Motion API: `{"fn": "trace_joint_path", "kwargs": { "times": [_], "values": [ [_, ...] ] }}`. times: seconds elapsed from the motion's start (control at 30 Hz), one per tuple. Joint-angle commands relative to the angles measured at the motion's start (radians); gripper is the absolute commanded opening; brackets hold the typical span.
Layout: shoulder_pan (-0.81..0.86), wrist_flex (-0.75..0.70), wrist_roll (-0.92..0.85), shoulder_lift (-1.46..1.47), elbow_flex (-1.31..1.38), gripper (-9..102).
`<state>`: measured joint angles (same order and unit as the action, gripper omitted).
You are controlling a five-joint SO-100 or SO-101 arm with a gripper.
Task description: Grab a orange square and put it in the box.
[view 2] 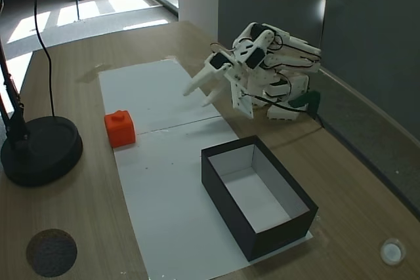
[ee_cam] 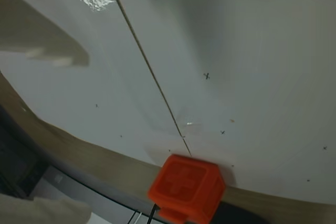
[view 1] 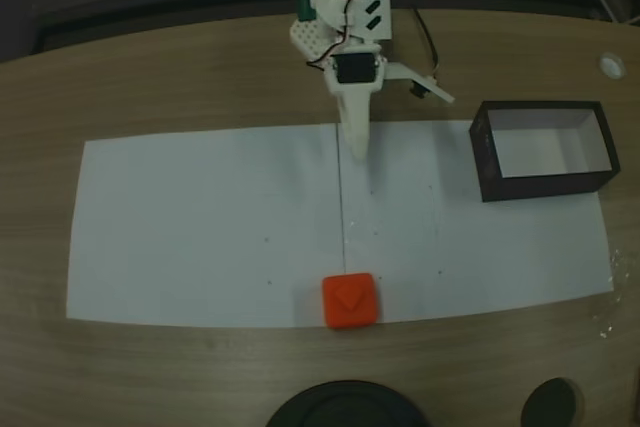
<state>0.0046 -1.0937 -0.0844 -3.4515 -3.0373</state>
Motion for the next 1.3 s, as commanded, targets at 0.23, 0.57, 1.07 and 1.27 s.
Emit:
{"fn": "trace_joint_path", "kwargs": {
  "times": [0.23,0.57,1.07,1.27],
  "values": [
    [-0.044,0.066,0.04,0.423,0.511,33],
    [-0.02,-0.109,0.046,1.508,1.315,39],
    [0.008,-0.373,0.043,2.232,2.068,39],
    [0.008,-0.383,0.041,2.356,2.14,39]
  ]
}}
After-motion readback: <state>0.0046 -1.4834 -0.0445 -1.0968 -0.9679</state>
